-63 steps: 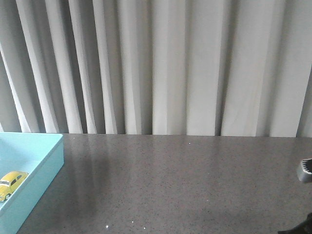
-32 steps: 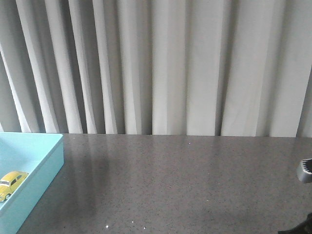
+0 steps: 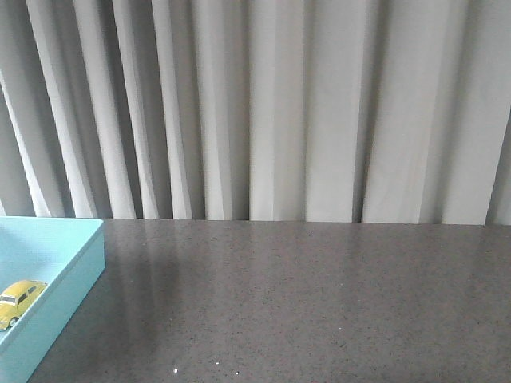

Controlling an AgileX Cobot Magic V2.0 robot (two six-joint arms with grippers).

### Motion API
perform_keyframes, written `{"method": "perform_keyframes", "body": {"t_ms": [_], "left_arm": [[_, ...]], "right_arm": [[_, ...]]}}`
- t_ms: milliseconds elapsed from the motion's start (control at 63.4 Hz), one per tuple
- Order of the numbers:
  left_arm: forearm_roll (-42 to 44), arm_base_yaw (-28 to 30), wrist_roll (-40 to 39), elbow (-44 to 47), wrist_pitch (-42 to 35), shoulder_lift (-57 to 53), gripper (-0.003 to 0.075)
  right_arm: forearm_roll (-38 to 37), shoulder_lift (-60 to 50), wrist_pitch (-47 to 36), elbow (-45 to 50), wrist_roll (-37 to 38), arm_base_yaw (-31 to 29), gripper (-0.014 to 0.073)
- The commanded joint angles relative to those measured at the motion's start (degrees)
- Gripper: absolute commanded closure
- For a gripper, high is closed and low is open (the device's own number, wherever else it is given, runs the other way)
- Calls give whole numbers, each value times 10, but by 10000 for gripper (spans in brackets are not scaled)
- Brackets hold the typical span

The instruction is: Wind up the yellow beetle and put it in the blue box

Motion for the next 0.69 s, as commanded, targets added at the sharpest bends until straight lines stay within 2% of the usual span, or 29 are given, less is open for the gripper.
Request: {"method": "perform_keyframes", "body": {"t_ms": [0, 205, 331, 521, 679], "left_arm": [[-3, 0, -5, -5, -44, -9, 725], [-3, 0, -5, -5, -44, -9, 725], [-3, 0, -5, -5, -44, -9, 725], [-3, 0, -5, -5, -44, -9, 725], [-3, 0, -5, -5, -44, -9, 725]], "right_arm": [[1, -87, -132, 55, 0, -33, 601], [1, -280, -286, 230, 3, -71, 601], [12, -370, -341, 330, 4, -79, 601], [20, -457, -350, 419, 3, -86, 601], [21, -484, -318, 426, 1, -86, 601]]}}
